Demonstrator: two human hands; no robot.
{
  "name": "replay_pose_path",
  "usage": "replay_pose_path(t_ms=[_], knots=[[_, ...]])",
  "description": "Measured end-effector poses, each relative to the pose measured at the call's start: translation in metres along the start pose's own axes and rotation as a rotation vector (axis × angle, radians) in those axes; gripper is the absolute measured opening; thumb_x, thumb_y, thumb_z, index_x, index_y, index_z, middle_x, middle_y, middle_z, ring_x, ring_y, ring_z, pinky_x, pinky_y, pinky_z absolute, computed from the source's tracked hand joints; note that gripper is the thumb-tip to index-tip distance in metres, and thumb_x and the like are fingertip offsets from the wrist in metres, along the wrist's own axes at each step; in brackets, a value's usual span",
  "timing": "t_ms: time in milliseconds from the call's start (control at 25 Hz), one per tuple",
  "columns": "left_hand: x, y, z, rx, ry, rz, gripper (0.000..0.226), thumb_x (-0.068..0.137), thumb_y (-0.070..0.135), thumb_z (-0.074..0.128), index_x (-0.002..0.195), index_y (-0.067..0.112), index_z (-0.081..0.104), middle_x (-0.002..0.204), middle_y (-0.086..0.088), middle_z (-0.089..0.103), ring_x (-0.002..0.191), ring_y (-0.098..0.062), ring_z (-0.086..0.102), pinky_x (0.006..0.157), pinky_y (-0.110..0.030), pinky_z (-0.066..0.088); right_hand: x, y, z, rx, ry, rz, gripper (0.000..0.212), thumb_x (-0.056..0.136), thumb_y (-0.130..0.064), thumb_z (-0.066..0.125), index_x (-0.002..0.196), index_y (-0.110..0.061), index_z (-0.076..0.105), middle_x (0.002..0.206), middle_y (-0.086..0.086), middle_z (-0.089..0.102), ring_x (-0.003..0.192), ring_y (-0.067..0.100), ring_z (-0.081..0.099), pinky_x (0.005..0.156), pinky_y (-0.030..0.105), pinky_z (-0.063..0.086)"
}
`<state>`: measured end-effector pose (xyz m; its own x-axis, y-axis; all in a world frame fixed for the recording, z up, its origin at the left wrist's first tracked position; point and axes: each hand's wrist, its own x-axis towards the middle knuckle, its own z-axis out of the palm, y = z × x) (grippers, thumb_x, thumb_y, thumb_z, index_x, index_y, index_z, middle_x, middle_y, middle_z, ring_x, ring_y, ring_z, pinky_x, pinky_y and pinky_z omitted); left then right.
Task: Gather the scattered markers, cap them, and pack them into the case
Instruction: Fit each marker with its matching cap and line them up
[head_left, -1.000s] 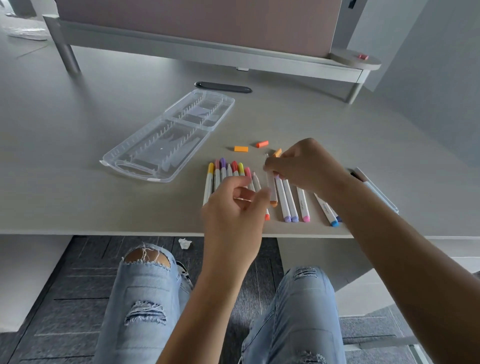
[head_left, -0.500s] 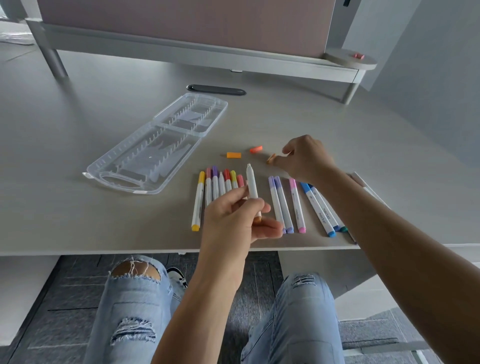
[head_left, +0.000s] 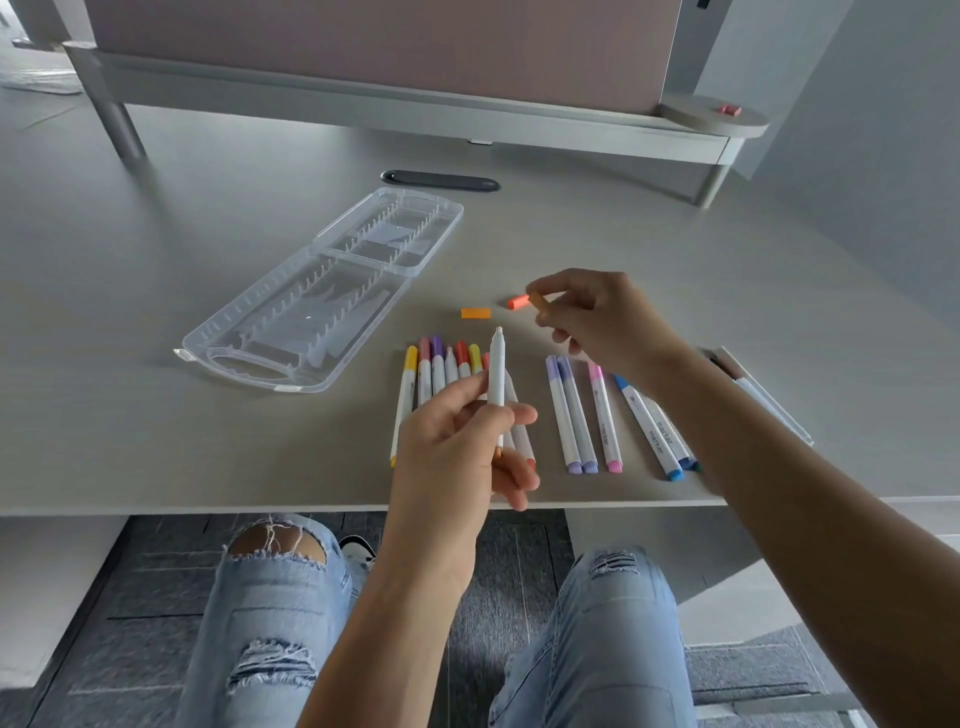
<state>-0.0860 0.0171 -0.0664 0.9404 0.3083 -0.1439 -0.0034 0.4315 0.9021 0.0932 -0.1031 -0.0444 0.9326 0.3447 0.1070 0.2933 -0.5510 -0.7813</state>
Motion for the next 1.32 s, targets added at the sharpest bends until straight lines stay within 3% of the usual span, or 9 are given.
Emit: replay_pose_path(t_ms=[120,280,600,800,1000,1200,1320], knots=[[-0.002,-0.002,-0.002,0.014,0.004,0.018,0.040,0.098,-0.002,0.051,0.131,0.016,0.065,0.090,-0.013,0.073,0.042,-0.018,0.046,0.037,-0.025,0.034,-0.028,-0.007,-0.012,0.171,-0.111,-0.055,0.037,0.100,0.003,0.053,0.119,-0.018,0.076,0.104,0.010,0.074,0.076,0.012,0.061,0.072,0.030,0.054],[-0.009,-0.004,0.001,0.017,-0.033,0.013,0.039,0.098,-0.002,0.050,0.129,0.014,0.066,0.086,-0.014,0.069,0.041,-0.018,0.045,0.036,-0.023,0.031,-0.047,-0.007,-0.019,0.298,-0.200,-0.082,0.038,0.102,0.005,0.047,0.116,-0.015,0.076,0.100,-0.002,0.072,0.082,0.018,0.057,0.072,0.032,0.049],[-0.023,-0.004,0.000,0.071,-0.086,-0.014,0.032,0.097,-0.002,0.048,0.119,0.007,0.070,0.078,-0.011,0.066,0.040,-0.017,0.041,0.038,-0.020,0.025,-0.064,-0.019,-0.031,0.147,-0.235,-0.158,0.036,0.102,0.006,0.049,0.109,-0.016,0.076,0.084,-0.018,0.070,0.072,0.007,0.057,0.065,0.026,0.049],[-0.027,-0.006,0.002,0.065,-0.070,-0.012,0.034,0.097,-0.003,0.049,0.115,0.012,0.073,0.079,-0.011,0.067,0.041,-0.017,0.044,0.039,-0.021,0.027,-0.071,-0.024,-0.036,0.162,-0.298,-0.198,0.040,0.104,0.006,0.042,0.110,-0.012,0.078,0.099,0.003,0.072,0.080,0.016,0.059,0.069,0.032,0.050],[-0.030,-0.006,0.006,0.022,-0.091,0.012,0.035,0.100,-0.003,0.048,0.115,0.016,0.073,0.082,-0.009,0.069,0.044,-0.017,0.045,0.039,-0.023,0.029,-0.077,-0.025,-0.023,0.413,-0.182,-0.059,0.021,0.103,0.001,0.053,0.118,0.001,0.068,0.102,0.014,0.076,0.067,0.016,0.055,0.059,0.026,0.045],[-0.039,-0.009,0.013,-0.037,-0.080,-0.026,0.048,0.102,-0.005,0.044,0.084,0.025,0.078,0.080,-0.010,0.065,0.043,-0.014,0.037,0.042,-0.025,0.020,-0.085,-0.018,-0.004,0.440,-0.058,0.013,0.014,0.099,-0.002,0.060,0.108,0.004,0.069,0.097,0.023,0.074,0.057,0.012,0.051,0.054,0.024,0.040],[-0.040,-0.014,0.016,-0.071,-0.070,-0.055,0.047,0.101,-0.006,0.043,0.083,0.022,0.077,0.077,-0.008,0.062,0.042,-0.013,0.035,0.042,-0.022,0.019,-0.090,-0.017,0.002,0.431,-0.057,0.026,0.011,0.099,-0.003,0.061,0.104,-0.002,0.071,0.095,0.022,0.074,0.057,0.014,0.050,0.051,0.023,0.041]])
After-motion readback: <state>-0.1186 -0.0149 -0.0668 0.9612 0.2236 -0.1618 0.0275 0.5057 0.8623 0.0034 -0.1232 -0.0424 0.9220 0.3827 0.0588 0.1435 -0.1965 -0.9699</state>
